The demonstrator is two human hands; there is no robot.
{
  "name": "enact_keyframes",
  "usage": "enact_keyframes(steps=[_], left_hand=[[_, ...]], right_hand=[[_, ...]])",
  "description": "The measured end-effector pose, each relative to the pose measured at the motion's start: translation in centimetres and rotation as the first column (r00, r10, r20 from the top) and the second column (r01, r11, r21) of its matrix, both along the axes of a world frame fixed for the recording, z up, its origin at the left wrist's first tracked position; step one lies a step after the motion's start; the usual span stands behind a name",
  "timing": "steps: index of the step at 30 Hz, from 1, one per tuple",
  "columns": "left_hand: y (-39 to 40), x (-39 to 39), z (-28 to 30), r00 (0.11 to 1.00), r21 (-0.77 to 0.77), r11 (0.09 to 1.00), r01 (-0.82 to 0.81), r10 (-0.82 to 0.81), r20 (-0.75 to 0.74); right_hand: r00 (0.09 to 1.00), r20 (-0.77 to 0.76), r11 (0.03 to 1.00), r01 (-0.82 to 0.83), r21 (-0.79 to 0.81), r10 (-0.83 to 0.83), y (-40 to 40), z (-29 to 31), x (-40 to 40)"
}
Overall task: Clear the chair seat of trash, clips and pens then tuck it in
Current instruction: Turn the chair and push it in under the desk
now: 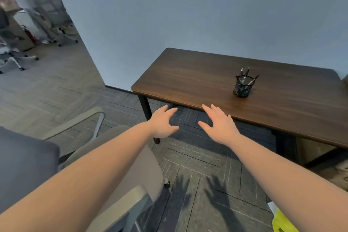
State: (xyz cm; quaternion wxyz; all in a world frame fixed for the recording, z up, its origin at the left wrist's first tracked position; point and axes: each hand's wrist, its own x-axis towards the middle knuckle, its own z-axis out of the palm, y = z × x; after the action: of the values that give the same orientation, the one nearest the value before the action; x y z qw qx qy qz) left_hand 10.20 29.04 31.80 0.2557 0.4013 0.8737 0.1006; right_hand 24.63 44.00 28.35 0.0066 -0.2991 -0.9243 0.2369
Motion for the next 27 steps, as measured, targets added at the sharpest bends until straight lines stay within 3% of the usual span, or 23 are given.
enact_keyframes(steps=[8,16,23,27], left_hand=[[-10.1,3.0,3.1,0.986,-0.050,0.987,-0.152,0.148,-0.073],[-18.6,4.2,8.6,0.967,-0.049,0.985,-0.163,0.149,-0.209],[-30.3,-0.2,13.9,0.905,-0.100,0.984,-0.150,0.096,-0.415],[-38.5,-4.6,16.6,0.870,-0.066,0.985,-0.159,0.108,-0.481]], right_hand=[[0.986,-0.052,0.983,-0.163,-0.088,0.159,-7.5,1.0,1.2],[0.936,-0.140,0.937,-0.336,-0.092,0.322,-18.1,5.1,0.7],[0.891,-0.233,0.898,-0.423,-0.118,0.389,-29.5,9.9,-3.2],[0.876,-0.322,0.875,-0.437,-0.211,0.360,-37.7,11.8,-6.4]])
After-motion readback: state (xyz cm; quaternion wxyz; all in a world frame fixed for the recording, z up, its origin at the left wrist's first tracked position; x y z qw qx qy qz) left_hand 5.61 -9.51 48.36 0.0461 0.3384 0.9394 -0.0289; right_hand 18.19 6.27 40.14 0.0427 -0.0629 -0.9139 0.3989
